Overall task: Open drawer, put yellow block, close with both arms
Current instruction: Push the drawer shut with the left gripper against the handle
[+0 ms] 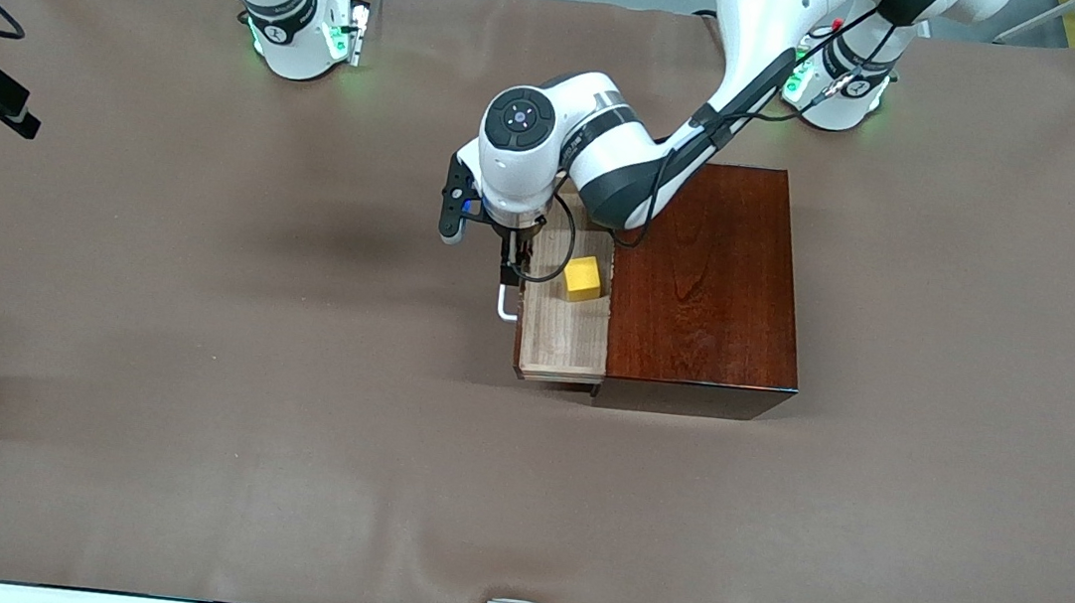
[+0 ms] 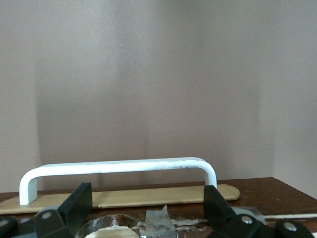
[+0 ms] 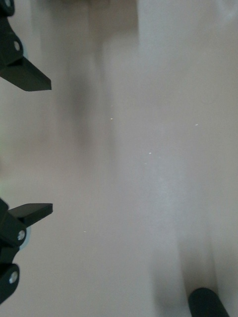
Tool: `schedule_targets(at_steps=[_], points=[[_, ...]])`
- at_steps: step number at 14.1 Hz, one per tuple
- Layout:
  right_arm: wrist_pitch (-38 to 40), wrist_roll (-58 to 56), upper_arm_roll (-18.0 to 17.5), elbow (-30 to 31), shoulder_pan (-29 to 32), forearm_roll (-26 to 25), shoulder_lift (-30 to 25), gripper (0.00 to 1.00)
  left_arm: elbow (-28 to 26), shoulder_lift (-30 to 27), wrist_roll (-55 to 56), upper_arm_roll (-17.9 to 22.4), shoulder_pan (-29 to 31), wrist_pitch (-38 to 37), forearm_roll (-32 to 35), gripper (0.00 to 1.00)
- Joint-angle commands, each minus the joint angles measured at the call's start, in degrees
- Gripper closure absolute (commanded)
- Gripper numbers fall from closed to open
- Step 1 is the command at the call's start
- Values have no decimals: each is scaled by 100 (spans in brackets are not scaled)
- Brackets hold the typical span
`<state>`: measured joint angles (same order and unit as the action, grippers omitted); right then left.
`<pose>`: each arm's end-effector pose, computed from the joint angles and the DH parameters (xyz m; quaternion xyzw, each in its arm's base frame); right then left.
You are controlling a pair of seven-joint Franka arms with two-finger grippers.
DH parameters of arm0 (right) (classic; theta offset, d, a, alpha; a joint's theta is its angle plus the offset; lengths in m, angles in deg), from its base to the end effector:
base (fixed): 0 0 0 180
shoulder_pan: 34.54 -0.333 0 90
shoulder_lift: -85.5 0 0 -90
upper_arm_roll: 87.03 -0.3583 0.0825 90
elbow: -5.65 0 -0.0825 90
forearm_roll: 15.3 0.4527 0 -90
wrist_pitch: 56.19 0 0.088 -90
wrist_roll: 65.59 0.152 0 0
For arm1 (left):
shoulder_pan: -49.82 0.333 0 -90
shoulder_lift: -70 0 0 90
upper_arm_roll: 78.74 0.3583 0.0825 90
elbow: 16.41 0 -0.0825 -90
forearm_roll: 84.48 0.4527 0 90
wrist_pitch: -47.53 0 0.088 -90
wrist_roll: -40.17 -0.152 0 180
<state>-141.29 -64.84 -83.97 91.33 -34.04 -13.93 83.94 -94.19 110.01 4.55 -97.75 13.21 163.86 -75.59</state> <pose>0.6042 -0.0343 0.6714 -0.9992 0.0365 -0.0088 0.0124 0.5146 -0.6368 0.2835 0.7010 -0.7123 -0.0004 0.0362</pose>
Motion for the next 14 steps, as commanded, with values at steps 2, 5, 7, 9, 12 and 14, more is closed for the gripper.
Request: schedule_targets(at_steps=[2, 5, 7, 9, 12, 14], points=[[-174, 57, -43, 28, -58, 4, -11, 0, -220, -10, 37, 204, 101, -637, 465, 0], [27, 48, -60, 63, -198, 4, -20, 0, -220, -28, -24, 178, 48, -848, 473, 0], [72, 48, -52, 107, -243, 4, -29, 0, -229, -28, -42, 152, -13, -980, 482, 0], [37, 57, -34, 99, -208, -5, -29, 0, -281, -37, -50, 143, -101, -1164, 482, 0], [-16, 57, -25, 55, -208, -5, -29, 0, -317, -46, -50, 134, -145, -1341, 482, 0], [28, 57, 1, 55, -182, -5, -38, 0, -317, -46, -50, 134, -154, -1455, 482, 0]])
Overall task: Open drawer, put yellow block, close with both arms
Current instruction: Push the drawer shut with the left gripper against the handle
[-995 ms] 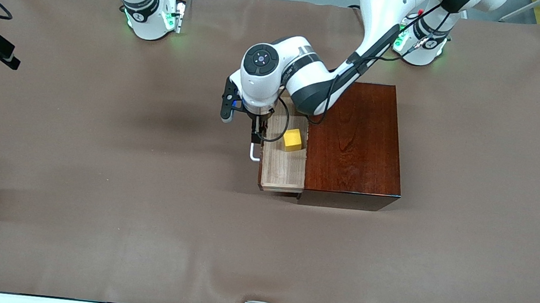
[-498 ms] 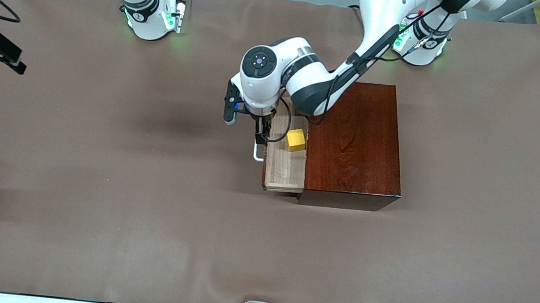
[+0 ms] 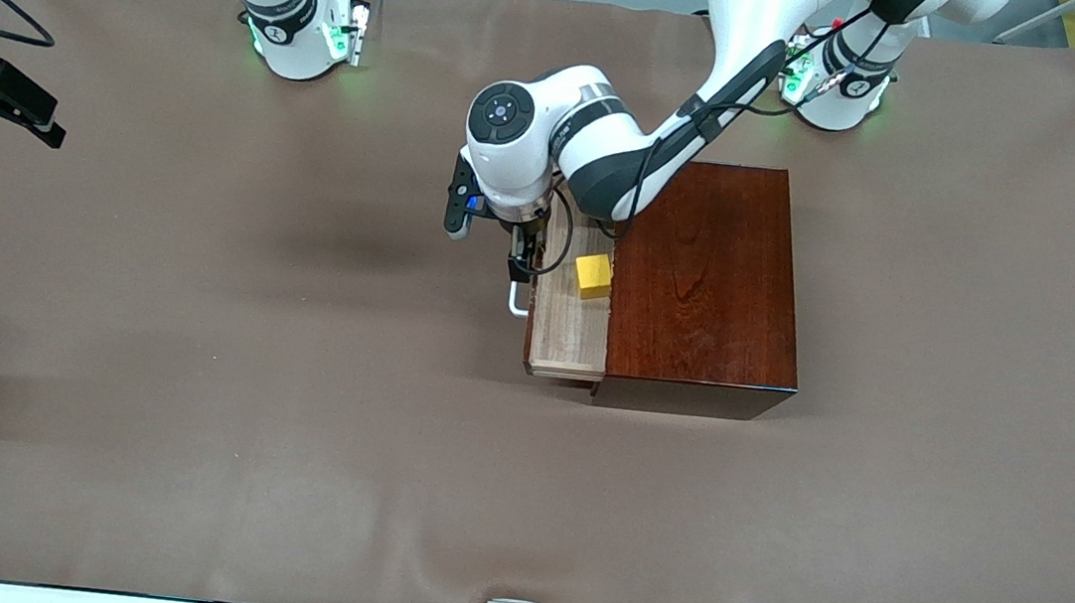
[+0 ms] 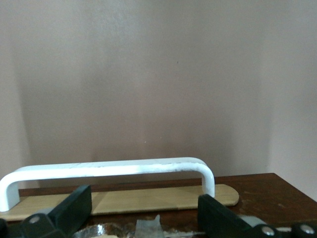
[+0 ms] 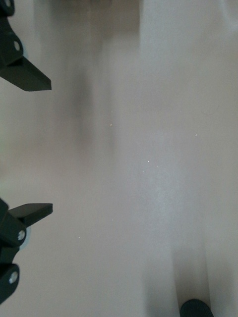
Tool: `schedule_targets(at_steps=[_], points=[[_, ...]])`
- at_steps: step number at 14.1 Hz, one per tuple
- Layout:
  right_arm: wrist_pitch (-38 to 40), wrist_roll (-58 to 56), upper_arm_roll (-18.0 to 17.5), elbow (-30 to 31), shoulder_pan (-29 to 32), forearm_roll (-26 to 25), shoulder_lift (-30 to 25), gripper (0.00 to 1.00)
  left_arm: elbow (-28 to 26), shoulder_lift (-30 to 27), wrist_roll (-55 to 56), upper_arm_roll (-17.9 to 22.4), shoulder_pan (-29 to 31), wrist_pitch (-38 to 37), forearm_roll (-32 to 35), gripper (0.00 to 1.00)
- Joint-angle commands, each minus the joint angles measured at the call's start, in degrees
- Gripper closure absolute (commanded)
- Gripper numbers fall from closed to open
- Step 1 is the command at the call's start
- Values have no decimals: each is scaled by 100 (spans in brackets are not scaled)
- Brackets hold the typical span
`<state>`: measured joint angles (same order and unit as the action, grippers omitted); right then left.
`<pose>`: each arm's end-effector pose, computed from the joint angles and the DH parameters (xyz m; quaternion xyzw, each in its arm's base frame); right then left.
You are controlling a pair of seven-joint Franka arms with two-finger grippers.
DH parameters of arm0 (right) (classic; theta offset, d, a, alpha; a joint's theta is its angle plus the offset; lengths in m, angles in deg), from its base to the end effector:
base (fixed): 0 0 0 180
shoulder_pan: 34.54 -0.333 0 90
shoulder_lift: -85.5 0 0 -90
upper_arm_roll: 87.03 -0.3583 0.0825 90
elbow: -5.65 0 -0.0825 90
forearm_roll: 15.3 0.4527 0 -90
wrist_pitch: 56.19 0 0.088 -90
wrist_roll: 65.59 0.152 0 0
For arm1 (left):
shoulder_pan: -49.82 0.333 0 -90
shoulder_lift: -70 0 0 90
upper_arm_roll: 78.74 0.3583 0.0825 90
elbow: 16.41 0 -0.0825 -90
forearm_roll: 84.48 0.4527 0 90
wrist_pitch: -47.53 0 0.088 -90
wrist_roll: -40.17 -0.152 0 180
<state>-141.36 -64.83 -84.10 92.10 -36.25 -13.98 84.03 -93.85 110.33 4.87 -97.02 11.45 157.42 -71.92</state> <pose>0.6055 -0.0097 0.6634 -0.9998 0.0163 -0.0017 0.0121 0.4986 -0.6297 0.2712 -0.6852 0.7266 0.0506 0.0065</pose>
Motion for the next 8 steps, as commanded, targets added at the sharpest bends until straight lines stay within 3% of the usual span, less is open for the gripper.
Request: schedule_targets(at_steps=[1, 8], points=[[43, 56, 32, -23, 110, 0, -46, 0, -342, -86, -83, 70, 23, -872, 115, 0], [-53, 56, 6, -40, 128, 17, -46, 0, -333, -236, -57, 70, 66, -1215, 98, 0]])
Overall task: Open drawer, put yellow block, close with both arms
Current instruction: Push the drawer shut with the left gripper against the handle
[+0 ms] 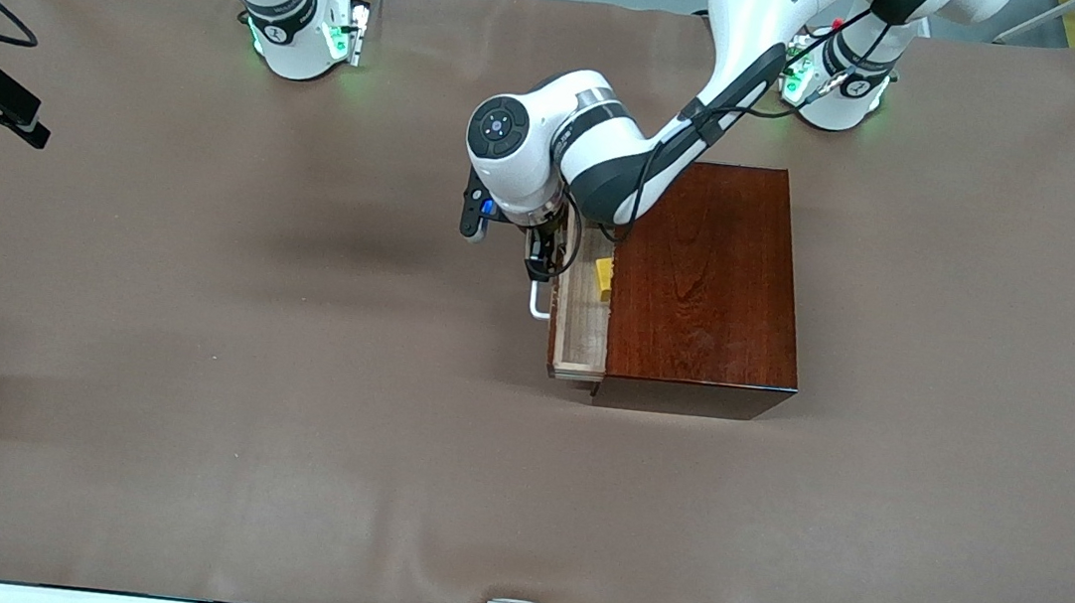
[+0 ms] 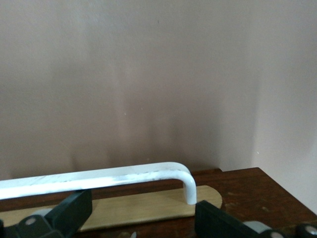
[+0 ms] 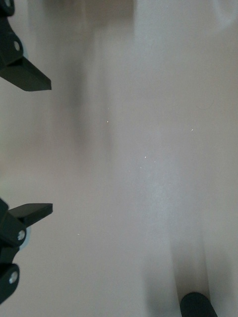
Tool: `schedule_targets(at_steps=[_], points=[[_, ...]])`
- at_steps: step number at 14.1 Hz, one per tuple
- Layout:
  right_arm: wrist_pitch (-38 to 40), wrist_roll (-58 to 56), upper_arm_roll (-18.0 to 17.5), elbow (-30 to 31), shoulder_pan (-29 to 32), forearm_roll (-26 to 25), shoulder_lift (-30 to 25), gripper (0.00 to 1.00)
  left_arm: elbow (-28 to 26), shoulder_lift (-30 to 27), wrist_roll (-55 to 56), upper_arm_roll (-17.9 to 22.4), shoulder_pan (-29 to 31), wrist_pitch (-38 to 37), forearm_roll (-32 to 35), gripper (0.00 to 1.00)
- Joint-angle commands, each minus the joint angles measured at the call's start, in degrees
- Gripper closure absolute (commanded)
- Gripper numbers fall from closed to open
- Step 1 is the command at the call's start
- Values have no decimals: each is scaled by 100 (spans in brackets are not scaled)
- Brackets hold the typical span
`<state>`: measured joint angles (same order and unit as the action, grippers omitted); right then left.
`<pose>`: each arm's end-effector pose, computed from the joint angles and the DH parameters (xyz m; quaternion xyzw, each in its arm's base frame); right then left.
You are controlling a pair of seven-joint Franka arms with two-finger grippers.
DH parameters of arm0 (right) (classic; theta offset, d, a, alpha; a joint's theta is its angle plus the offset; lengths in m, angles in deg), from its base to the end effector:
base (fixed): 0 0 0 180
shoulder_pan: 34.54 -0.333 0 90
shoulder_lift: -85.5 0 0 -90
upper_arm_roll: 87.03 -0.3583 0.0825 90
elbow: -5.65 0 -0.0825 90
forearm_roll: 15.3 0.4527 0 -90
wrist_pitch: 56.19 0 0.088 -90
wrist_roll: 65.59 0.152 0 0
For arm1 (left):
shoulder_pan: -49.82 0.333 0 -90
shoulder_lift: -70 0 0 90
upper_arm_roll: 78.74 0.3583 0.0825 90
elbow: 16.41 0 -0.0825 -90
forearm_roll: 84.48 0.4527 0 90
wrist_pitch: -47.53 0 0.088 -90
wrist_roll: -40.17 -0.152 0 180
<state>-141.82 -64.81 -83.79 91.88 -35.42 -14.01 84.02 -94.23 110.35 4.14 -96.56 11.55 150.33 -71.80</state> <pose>0.6064 -0.0219 0.6663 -0.9995 0.0264 -0.0078 0.0118 0.4913 -0.6071 0.2592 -0.6789 0.7249 0.1148 0.0214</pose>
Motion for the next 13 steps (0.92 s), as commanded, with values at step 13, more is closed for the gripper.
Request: schedule_targets(at_steps=[13], points=[[-33, 54, -34, -27, 45, 12, -45, 0, -269, -387, 43, 24, 118, -893, 68, 0]])
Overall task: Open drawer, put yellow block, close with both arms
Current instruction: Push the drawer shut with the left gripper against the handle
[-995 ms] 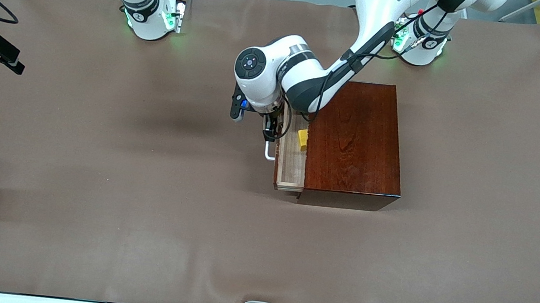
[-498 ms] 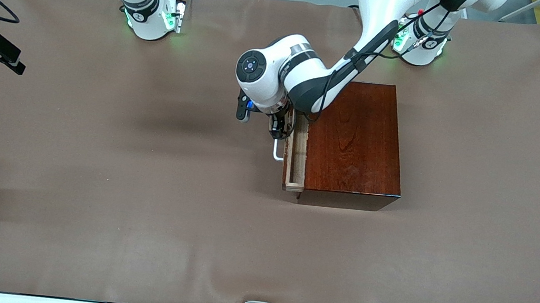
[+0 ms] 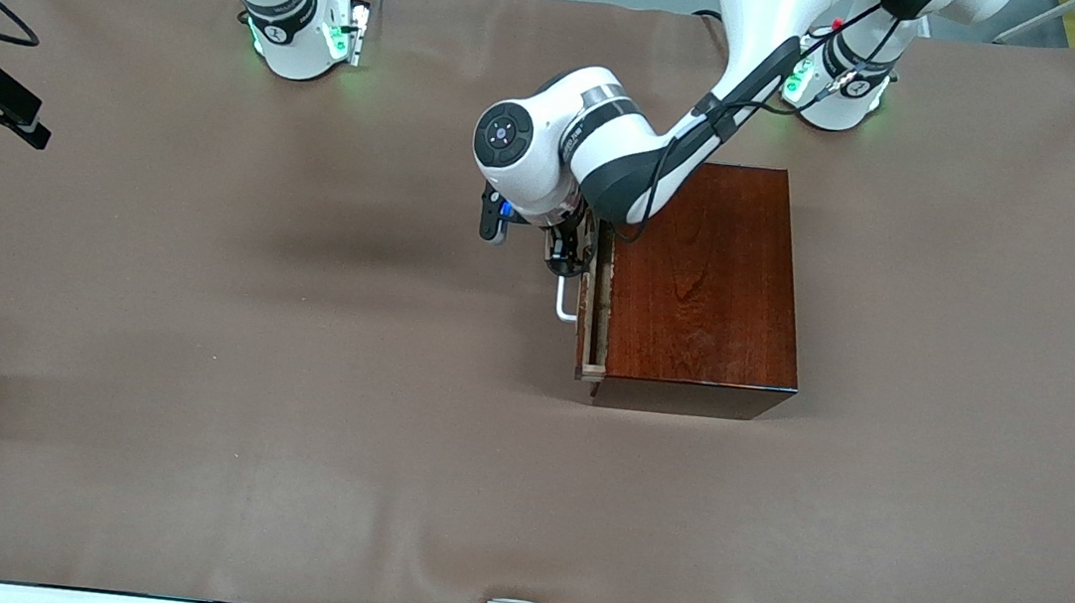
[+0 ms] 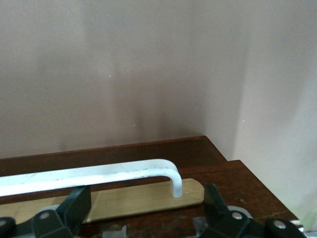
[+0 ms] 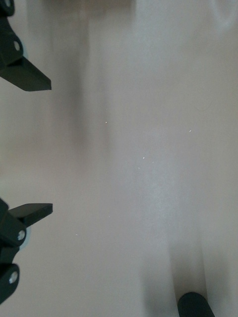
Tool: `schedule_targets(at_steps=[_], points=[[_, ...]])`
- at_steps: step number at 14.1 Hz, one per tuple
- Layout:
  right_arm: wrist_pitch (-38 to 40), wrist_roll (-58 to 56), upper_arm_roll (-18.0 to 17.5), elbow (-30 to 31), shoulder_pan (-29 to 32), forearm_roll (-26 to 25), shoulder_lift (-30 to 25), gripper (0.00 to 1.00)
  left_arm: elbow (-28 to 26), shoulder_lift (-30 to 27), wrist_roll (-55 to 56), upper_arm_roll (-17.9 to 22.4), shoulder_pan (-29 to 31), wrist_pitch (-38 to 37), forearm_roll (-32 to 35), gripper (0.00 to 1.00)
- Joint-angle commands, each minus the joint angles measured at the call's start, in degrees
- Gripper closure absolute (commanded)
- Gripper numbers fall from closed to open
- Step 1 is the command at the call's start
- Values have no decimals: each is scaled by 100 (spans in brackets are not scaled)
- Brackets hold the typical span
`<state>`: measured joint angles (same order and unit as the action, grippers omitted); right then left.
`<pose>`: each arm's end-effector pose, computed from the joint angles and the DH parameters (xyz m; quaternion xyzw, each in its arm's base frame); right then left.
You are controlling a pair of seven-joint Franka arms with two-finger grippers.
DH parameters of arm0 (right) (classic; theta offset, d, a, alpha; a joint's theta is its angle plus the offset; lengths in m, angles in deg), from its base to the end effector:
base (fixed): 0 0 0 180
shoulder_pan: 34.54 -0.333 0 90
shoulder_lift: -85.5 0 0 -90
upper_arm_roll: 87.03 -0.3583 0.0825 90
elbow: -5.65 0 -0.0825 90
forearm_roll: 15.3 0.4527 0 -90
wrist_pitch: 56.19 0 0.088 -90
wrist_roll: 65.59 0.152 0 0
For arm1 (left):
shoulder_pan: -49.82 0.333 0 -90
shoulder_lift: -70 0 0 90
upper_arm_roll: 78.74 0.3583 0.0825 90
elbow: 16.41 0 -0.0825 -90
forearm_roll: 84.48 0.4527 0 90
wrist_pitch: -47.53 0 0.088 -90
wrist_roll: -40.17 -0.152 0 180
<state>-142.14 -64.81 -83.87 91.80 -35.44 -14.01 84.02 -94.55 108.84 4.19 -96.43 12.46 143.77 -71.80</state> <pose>0.6073 -0.0209 0.6675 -0.9995 0.0256 -0.0113 0.0118 0.4913 -0.5820 0.2713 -0.6811 0.7135 0.1607 0.0336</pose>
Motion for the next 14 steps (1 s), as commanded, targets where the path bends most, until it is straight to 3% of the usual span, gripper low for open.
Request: schedule_targets(at_steps=[1, 4, 14], points=[[-1, 54, -17, -10, 46, 12, -45, 0, -237, -236, 38, 11, 27, -255, 68, 0], [8, 54, -26, -10, 46, 12, -45, 0, -237, -244, 47, 11, 27, -693, 77, 0], [69, 45, -17, -1, 46, 12, -45, 0, -176, -227, 38, 55, 79, -1055, 33, 0]])
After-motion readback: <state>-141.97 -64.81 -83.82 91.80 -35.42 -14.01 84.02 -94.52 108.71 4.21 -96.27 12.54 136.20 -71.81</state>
